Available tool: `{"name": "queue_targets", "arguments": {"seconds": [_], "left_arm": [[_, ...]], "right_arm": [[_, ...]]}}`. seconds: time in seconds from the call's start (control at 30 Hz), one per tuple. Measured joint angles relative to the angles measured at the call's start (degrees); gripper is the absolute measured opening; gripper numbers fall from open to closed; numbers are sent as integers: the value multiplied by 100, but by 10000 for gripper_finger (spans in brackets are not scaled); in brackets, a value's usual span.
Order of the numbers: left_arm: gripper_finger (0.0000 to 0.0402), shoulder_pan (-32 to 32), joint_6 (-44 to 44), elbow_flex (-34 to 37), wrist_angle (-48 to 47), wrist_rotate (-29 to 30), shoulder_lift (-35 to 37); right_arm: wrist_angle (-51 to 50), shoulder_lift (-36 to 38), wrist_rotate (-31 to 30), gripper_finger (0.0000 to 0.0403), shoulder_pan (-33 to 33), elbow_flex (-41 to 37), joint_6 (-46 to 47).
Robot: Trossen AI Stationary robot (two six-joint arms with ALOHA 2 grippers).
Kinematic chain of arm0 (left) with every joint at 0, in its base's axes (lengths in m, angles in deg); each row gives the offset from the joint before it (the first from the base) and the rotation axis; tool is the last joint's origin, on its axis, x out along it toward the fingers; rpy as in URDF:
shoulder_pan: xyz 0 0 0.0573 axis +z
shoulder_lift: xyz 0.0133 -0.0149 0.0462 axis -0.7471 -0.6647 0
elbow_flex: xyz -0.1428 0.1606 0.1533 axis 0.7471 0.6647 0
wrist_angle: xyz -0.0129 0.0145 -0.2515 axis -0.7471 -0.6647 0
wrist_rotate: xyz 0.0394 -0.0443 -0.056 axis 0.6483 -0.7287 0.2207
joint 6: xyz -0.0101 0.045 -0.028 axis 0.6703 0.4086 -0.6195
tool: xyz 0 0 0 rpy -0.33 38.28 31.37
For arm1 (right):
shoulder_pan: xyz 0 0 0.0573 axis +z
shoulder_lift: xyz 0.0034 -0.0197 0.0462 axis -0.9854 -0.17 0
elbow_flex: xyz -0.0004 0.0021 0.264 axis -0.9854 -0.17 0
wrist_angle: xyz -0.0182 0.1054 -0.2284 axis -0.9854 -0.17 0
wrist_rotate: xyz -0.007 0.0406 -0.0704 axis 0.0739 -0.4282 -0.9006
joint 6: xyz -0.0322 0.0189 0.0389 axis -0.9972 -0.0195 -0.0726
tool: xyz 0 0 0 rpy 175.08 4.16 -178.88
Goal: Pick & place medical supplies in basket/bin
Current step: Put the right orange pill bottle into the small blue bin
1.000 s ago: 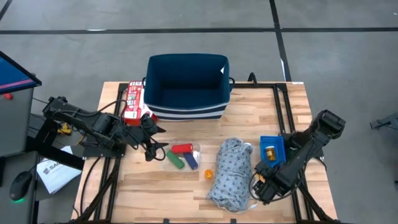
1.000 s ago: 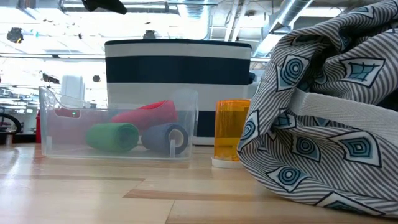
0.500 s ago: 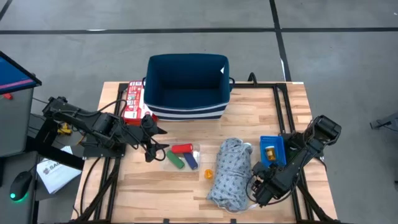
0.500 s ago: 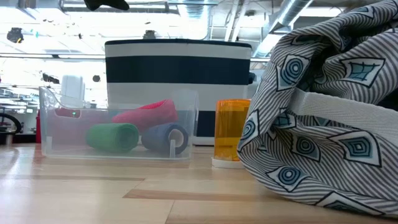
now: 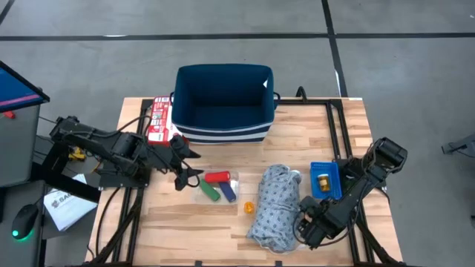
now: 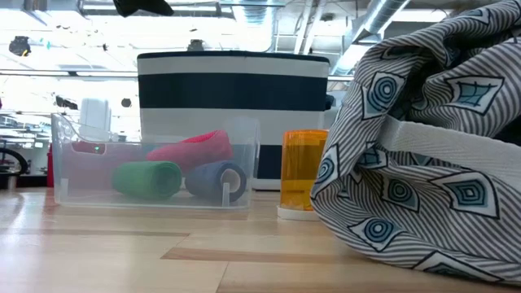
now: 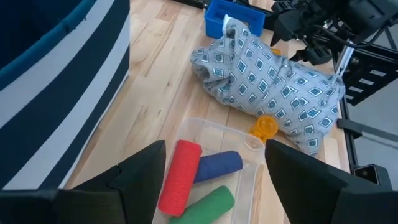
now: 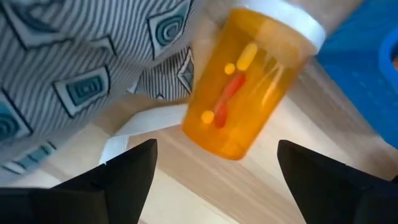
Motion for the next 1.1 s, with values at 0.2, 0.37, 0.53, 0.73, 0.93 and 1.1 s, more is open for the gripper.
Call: {"name": "queue_targets", "arguments": {"seconds": [0.2, 0.37, 0.53, 0.73, 0.93, 1.1], "left_arm": [[266, 86, 7, 0, -1, -135, 0], [266, 86, 12, 0, 0, -150, 0], [266, 86, 12, 0, -2, -150, 0], [266, 86, 12, 0, -2, -148, 0], [266, 86, 14, 0, -2, -146, 0], [266, 86, 15, 0, -2, -146, 0]], "right_arm": [[-47, -2, -153, 329, -120, -3, 255], [-48, -7, -154, 315, -169, -171, 274], [22, -7, -92, 281, -169, -264, 273], [86, -7, -96, 249, -169, -264, 272], [86, -7, -101, 198, -169, -264, 272], [83, -7, -104, 159, -169, -262, 272]]}}
